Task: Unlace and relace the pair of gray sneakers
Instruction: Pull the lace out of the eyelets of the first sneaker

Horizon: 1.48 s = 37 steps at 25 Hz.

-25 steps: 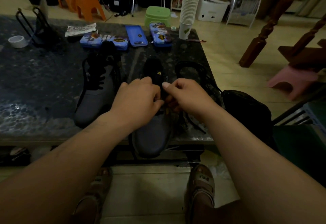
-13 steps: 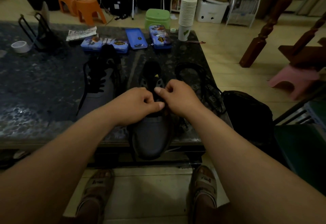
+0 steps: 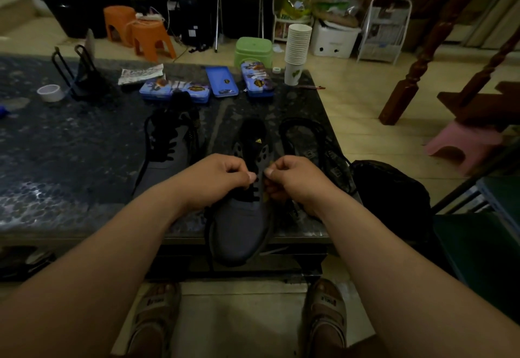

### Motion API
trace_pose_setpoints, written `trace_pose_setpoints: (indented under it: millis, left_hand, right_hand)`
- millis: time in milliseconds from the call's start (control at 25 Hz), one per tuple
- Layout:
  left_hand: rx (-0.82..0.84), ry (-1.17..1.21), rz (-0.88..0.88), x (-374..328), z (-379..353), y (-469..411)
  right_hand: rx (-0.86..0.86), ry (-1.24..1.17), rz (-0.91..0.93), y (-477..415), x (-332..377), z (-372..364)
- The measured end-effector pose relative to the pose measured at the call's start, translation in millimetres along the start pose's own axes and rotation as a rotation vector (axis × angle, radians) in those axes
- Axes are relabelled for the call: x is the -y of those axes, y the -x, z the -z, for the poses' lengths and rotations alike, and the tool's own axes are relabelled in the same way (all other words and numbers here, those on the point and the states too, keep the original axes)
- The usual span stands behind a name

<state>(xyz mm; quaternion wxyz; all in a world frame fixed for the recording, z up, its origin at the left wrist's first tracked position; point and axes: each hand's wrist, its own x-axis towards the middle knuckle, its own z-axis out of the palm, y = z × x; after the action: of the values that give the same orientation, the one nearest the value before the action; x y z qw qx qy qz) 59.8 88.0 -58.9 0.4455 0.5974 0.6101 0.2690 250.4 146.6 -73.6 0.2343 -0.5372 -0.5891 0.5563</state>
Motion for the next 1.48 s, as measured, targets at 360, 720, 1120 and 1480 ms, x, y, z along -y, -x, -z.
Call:
trace_pose_setpoints:
  millis: [360,720,1120,1480]
  left_hand:
    - [-0.239,-0.407,0.112,1.6,4.1,-6.3]
    - [-0.204,-0.5,-0.141,-6.1,-10.0,-1.1]
    - [-0.221,-0.786,-0.211,-6.4,-15.8,-14.1]
    - [-0.012,-0.559,-0.156,-23.8,3.3,-6.5]
  right_hand:
    - [-0.108,0.406,0.077,13.6,13.7,-14.9]
    - [-0.129,0.456,0.109,1.4,22.1,-8.3]
    - [0.092,0.091,0.082,-3.1,8.6,13.3]
    - [0.038,0.655,0.361,-7.1,18.7,5.2]
